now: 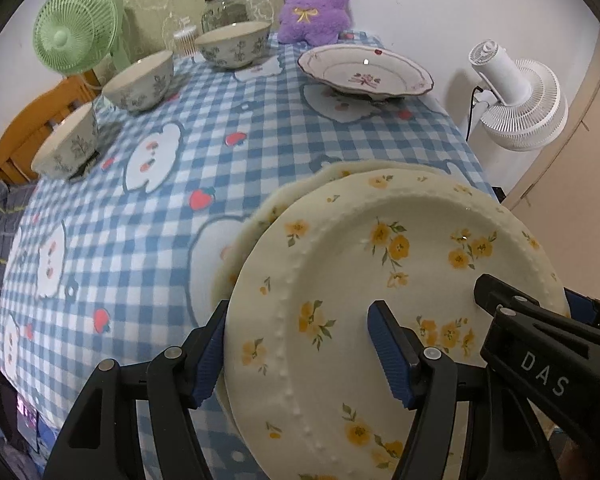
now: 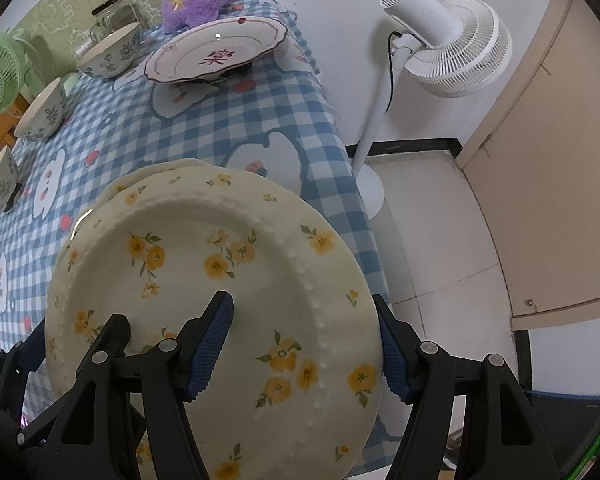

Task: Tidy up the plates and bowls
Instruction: 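Lower the beaded-rim plate onto the yellow-flower plate and open both grippers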

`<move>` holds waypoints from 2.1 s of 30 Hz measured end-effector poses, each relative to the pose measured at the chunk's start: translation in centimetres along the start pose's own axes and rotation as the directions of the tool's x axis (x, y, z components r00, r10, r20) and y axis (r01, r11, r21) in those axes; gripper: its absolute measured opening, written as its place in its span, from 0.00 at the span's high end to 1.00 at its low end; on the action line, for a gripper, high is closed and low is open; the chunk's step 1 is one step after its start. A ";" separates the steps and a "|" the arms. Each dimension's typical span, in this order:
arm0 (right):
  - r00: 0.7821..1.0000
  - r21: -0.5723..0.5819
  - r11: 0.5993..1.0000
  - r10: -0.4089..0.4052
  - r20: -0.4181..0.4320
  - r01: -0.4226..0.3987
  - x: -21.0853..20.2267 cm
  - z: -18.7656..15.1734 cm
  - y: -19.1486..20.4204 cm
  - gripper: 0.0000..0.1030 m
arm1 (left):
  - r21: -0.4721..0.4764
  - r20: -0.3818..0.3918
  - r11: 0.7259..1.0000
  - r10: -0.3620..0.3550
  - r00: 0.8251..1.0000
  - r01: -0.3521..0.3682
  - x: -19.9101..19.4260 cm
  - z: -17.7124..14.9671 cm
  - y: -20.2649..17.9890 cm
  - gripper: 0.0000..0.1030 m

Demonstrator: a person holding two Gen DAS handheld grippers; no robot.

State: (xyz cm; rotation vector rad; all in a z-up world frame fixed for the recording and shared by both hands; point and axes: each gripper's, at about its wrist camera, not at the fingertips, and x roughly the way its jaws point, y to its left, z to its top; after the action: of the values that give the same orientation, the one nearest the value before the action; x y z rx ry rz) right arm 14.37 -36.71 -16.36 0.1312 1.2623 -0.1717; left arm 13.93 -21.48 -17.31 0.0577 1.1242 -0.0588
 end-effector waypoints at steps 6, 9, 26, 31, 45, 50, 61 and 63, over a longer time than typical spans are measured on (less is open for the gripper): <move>1.000 0.003 1.000 0.013 0.010 -0.013 0.3 0.1 -0.3 0.32 | -0.011 0.000 1.000 0.002 1.000 -0.002 0.3 -0.3 -0.5 0.34; 1.000 0.008 1.000 0.020 0.008 -0.020 0.5 0.1 -0.5 0.31 | -0.011 0.009 1.000 0.013 1.000 -0.013 0.4 -0.3 -0.7 0.33; 0.999 -0.030 0.998 0.049 -0.001 -0.049 0.7 -0.1 0.1 0.31 | 0.111 0.022 0.989 0.097 0.995 -0.099 -0.4 -0.3 -2.2 0.14; 0.999 -0.022 0.998 0.053 -0.007 -0.053 0.9 0.0 0.5 0.28 | 0.084 -0.002 0.994 0.072 0.997 -0.072 -0.1 -0.1 -1.5 0.14; 0.998 0.009 0.999 0.051 -0.025 -0.051 1.9 0.9 2.1 0.18 | 0.014 -0.022 0.999 0.044 0.999 -0.044 0.3 0.6 0.6 0.14; 0.998 0.015 0.998 0.055 -0.040 -0.054 1.6 1.1 2.0 0.18 | 0.011 -0.027 1.000 0.013 1.000 -0.013 0.2 0.7 0.9 0.14; 0.994 -0.004 1.000 0.026 0.103 -0.026 -5.1 2.6 3.8 0.17 | 0.019 0.035 0.998 -0.068 0.997 0.067 -3.3 2.9 2.9 0.14; 0.992 0.002 1.000 0.022 0.125 -0.023 -6.5 2.7 4.4 0.17 | 0.029 0.053 0.997 -0.077 0.996 0.076 -4.3 3.4 3.4 0.14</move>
State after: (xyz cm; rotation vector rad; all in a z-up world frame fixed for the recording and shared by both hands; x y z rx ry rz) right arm 15.89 -32.55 -9.32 0.1360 1.1356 -0.1604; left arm 15.41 -18.26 -11.88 0.0372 1.0718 -0.1431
